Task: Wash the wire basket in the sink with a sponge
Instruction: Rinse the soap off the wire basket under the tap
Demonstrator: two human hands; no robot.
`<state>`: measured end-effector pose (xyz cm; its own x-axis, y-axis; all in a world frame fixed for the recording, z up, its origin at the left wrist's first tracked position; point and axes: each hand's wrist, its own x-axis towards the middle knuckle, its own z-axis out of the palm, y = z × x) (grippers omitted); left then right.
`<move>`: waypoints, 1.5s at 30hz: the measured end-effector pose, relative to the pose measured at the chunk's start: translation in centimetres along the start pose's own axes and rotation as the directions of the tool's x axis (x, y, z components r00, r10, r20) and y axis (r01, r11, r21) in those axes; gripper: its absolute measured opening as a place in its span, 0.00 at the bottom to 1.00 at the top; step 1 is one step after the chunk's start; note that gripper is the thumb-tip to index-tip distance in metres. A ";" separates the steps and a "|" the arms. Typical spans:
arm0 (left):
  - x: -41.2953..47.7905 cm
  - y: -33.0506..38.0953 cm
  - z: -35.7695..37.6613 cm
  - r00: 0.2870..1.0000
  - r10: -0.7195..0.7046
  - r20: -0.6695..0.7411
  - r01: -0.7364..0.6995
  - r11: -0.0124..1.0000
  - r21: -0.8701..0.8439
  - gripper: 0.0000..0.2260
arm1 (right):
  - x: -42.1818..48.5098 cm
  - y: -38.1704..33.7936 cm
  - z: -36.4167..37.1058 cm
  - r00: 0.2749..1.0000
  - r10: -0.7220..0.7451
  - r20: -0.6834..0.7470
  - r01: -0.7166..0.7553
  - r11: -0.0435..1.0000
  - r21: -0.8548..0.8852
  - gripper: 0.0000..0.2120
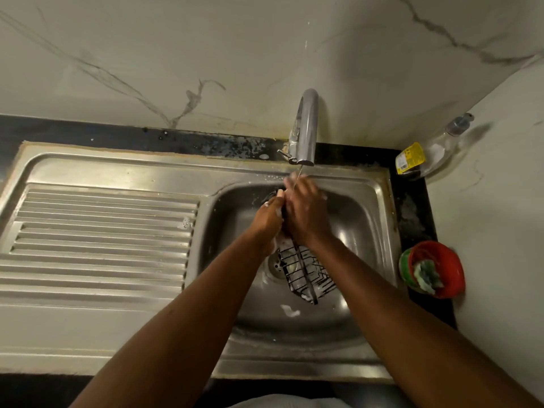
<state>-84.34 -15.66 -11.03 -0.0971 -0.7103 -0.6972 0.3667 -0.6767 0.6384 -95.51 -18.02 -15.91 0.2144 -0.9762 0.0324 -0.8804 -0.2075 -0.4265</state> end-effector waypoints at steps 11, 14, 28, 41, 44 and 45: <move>1.0 -1.9 -4.0 0.995 -0.034 -0.098 -0.012 0.899 -0.437 0.23 | -1.6 1.5 0.3 0.901 0.165 0.400 -0.187 0.982 0.017 0.60; 0.9 -2.5 -4.8 0.994 -0.032 -0.102 -0.017 0.893 -0.450 0.24 | -0.7 2.3 -0.8 0.824 0.060 0.564 -0.026 0.997 -0.068 0.62; 2.3 -1.6 -7.8 0.969 -0.080 -0.234 0.138 0.961 0.242 0.55 | 1.9 2.8 -4.3 0.829 -0.114 0.547 0.177 0.982 -0.064 0.51; 1.3 -2.4 -10.1 0.986 -0.136 0.098 0.087 0.916 0.391 0.44 | 1.4 3.9 -4.7 0.792 -0.180 0.583 0.151 0.984 0.098 0.52; 1.0 -1.5 -9.2 0.985 -0.145 0.095 0.095 0.908 0.407 0.15 | 1.5 3.7 -4.0 0.826 -0.131 0.548 0.095 0.991 0.095 0.50; 1.2 -1.2 -8.8 0.986 -0.141 0.086 0.090 0.898 0.431 0.14 | 1.5 3.7 -3.5 0.832 -0.121 0.542 0.080 0.992 0.098 0.50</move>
<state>-76.79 -13.94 -15.50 -0.2270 -0.6220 -0.7494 -0.0783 -0.7553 0.6507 -99.94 -20.52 -14.26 0.5142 -0.7528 -0.4110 -0.8144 -0.2781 -0.5094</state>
